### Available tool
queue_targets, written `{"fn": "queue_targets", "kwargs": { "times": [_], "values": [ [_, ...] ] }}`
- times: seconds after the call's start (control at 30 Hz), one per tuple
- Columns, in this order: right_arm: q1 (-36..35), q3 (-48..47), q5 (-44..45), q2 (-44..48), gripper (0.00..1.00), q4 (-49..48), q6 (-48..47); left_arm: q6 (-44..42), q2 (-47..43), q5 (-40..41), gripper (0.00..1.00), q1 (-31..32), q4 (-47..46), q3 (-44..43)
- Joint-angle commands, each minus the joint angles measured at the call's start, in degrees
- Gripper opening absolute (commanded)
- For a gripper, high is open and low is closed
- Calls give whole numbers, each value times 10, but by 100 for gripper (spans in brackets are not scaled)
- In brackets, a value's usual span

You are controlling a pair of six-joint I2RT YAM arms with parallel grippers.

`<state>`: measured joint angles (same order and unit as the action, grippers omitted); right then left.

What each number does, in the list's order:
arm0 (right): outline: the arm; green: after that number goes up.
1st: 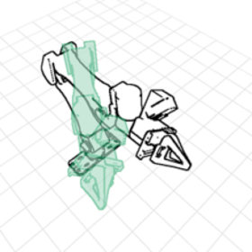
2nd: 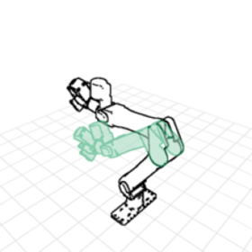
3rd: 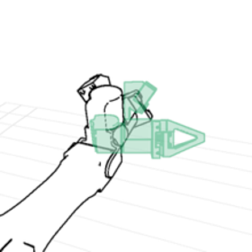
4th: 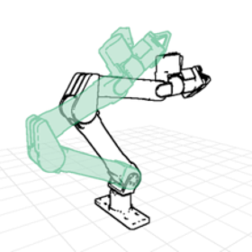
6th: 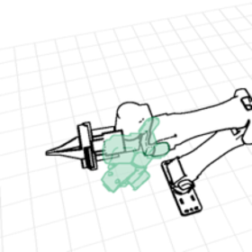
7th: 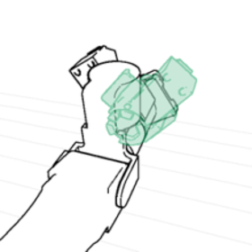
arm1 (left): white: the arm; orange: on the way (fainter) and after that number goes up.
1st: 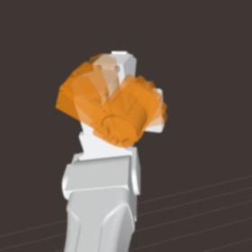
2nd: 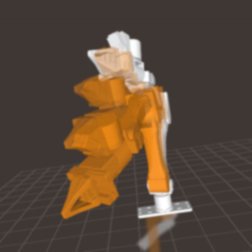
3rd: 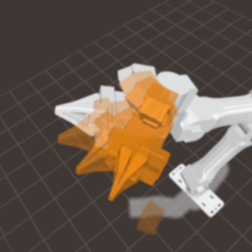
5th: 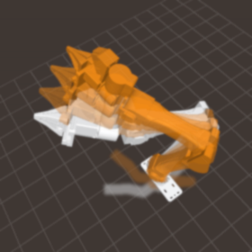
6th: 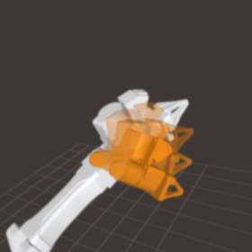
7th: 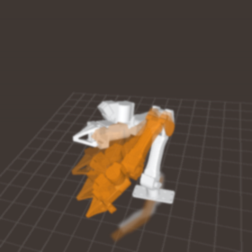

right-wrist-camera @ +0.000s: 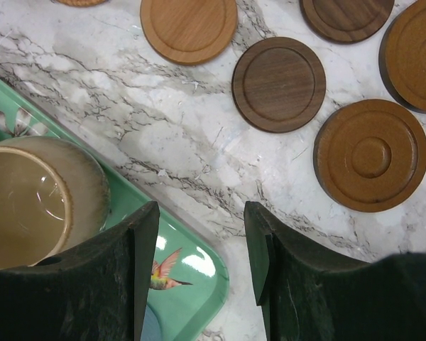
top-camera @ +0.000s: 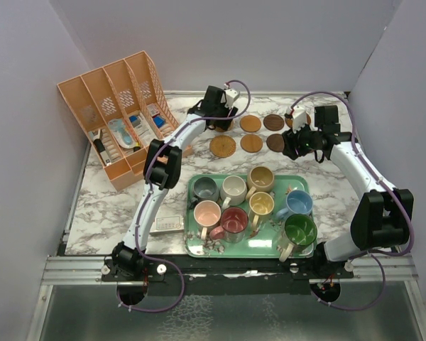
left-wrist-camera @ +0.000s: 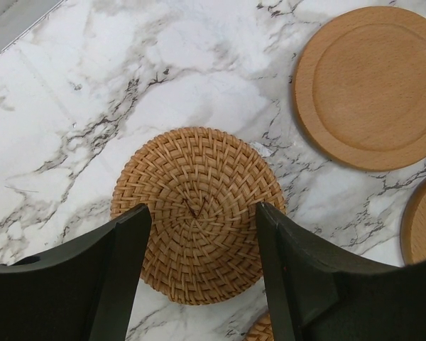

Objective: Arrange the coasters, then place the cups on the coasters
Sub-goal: Move the coaster to the center of the board.

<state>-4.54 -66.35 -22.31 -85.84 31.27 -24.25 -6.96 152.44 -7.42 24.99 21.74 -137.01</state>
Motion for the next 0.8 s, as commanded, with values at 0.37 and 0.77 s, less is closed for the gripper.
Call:
{"fn": "queue_targets", "kwargs": {
  "times": [0.37,0.77],
  "values": [
    [3,-24,-17,-2,57,3,0,-2,-57,-62,71,-2,40,19],
    [3,-37,-14,32,63,75,-37,-15,-190,-79,84,-2,37,56]
  ]
}}
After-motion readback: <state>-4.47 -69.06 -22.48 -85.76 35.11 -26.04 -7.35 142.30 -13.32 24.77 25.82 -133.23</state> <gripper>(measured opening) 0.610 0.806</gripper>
